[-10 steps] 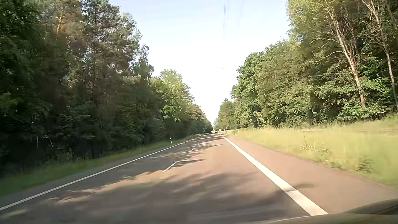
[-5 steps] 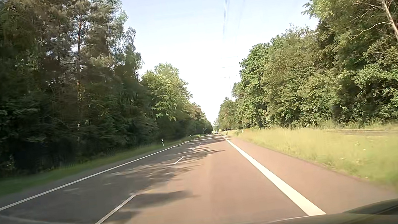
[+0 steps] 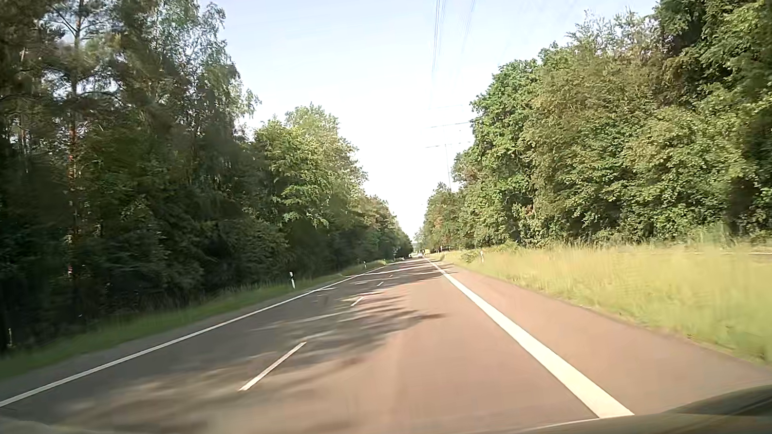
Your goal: Follow the waypoints while adhering to traffic rules and regulations
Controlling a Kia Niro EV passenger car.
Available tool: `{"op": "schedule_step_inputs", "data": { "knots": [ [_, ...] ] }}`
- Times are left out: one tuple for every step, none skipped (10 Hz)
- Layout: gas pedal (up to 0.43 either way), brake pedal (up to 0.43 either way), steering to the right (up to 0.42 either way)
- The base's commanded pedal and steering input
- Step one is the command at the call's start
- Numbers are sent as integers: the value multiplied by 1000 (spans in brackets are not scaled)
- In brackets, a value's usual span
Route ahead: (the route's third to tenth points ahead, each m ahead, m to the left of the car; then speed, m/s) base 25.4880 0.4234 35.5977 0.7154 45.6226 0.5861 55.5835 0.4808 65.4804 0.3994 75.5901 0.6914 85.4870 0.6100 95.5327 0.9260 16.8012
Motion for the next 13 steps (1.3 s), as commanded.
{"op": "schedule_step_inputs", "data": {
  "knots": [
    [138,30,0],
    [138,30,0],
    [138,30,0],
    [138,30,0],
    [138,30,0],
    [138,30,0],
    [138,30,0],
    [138,30,0],
    [138,30,0],
    [138,30,0],
    [138,30,0],
    [138,30,0],
    [138,30,0]
  ]
}}
